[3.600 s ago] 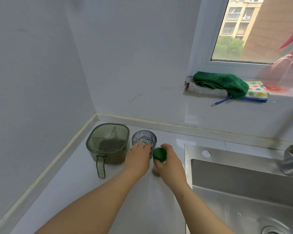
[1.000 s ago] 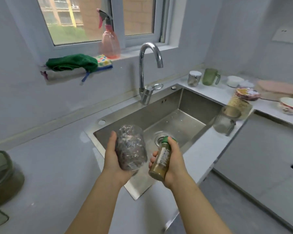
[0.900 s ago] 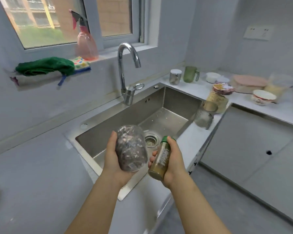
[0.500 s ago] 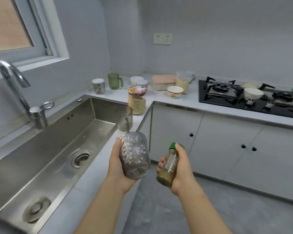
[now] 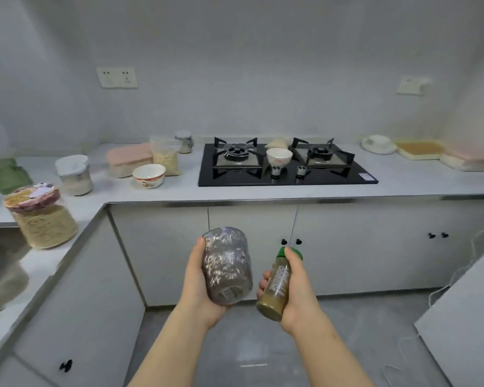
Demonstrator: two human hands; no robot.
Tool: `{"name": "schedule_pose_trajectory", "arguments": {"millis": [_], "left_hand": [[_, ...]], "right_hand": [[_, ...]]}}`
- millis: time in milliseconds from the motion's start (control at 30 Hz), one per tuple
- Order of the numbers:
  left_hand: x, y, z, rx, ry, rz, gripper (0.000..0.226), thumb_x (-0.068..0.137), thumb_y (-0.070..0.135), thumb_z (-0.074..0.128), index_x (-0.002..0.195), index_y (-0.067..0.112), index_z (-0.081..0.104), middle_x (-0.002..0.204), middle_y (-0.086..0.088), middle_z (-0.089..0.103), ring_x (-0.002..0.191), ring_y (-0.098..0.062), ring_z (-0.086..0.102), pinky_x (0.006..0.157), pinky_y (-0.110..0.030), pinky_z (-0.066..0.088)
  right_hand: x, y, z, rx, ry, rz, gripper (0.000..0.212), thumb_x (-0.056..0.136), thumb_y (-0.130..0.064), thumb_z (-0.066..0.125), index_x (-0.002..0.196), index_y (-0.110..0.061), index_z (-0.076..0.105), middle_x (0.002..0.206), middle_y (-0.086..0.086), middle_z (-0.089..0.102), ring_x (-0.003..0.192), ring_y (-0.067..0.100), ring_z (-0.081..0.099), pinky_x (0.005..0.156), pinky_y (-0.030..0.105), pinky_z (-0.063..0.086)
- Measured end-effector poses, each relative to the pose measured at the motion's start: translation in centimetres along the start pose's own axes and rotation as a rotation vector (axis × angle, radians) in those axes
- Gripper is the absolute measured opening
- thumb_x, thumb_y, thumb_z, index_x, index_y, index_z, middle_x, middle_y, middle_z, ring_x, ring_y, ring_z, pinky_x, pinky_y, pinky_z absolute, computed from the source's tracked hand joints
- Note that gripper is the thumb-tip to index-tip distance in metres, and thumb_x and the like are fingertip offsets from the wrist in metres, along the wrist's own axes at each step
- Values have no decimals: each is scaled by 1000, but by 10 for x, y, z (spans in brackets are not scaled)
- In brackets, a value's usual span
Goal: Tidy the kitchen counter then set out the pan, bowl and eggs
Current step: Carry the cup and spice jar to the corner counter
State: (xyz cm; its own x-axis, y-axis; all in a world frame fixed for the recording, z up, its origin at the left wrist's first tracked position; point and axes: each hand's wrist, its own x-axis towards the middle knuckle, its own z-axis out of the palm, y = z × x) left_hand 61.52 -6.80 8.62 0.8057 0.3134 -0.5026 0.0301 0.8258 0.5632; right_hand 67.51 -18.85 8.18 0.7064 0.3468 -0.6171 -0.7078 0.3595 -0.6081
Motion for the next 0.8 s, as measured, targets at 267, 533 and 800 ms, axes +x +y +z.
{"name": "schedule_pose_trajectory", "arguments": {"millis": [267, 533, 800], "left_hand": [[115, -24, 99, 106, -57, -152, 59, 78, 61, 57, 101, 7, 64, 80, -17, 72, 80, -30, 63, 70, -40, 50], [236, -28, 230, 219, -274, -252, 54, 80, 60, 54, 98, 11, 66, 84, -16, 72, 83, -30, 63, 80, -41, 49], [317, -91, 338, 326, -354, -413, 59, 79, 61, 54, 106, 10, 65, 102, -17, 68, 88, -30, 63, 78, -40, 50]], "right_hand": [[78, -94, -36, 118, 141, -86, 42, 83, -47, 62, 81, -5, 55, 63, 9, 53, 50, 18, 50, 47, 25, 46], [162, -220, -55, 188, 249, -233, 39, 82, -47, 63, 87, -8, 55, 65, 7, 55, 43, 16, 53, 46, 26, 46], [215, -316, -126, 376, 329, -287, 41, 81, -47, 64, 90, -8, 54, 63, 8, 54, 39, 16, 52, 43, 23, 48]]}}
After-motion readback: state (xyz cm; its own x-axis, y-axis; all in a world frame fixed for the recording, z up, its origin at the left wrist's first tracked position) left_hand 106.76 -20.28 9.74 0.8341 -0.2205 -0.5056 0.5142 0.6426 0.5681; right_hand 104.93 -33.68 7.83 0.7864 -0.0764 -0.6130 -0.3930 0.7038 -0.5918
